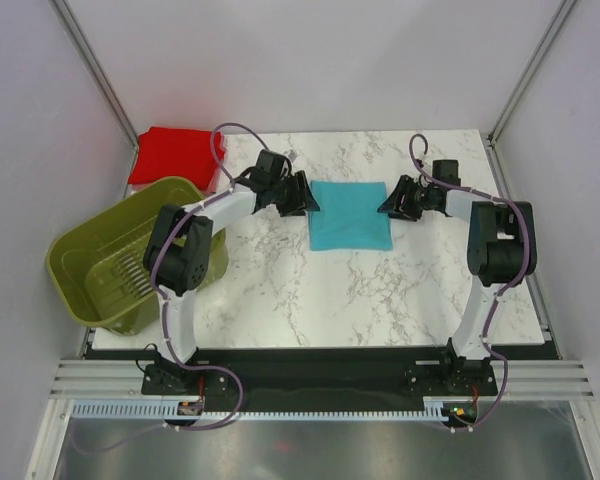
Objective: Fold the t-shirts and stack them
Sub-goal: Fold the tshirt, then neatly place the folded tshirt to the corner
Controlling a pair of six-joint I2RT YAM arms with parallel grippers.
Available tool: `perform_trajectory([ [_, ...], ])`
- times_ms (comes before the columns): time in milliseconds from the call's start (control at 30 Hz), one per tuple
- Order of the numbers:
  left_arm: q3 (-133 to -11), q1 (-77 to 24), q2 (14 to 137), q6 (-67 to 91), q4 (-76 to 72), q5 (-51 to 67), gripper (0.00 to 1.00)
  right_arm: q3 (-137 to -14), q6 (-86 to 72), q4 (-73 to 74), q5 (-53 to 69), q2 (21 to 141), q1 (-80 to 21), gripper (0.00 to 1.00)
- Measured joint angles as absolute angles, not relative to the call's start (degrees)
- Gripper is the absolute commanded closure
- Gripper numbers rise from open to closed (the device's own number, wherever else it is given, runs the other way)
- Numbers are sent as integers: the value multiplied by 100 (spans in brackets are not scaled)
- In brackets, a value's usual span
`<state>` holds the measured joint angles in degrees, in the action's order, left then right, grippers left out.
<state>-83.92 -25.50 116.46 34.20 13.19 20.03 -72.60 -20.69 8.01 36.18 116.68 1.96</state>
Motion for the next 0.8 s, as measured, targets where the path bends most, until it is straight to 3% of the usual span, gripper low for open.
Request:
perform_trajectory([
  [33,-8510,-2543,11745,3398,1302,2001,41,-7201,-2112,834,3599,11552,193,35],
  [167,-8906,-2534,12278,3286,1306,1997,41,-6947,-2298,921,3472,10873,169,24],
  [233,-9002,-2519,12529,3253,1317,1997,41,-6842,-2394,919,3413,10429,152,13],
  [533,-9502,-2475,12980,3199,1170,2213,41,-6396,-2582,862,3162,8965,-425,12],
  [800,-9574,-2469,13074,3173,1098,2237,52,-6226,-2659,880,3109,8774,-467,12],
])
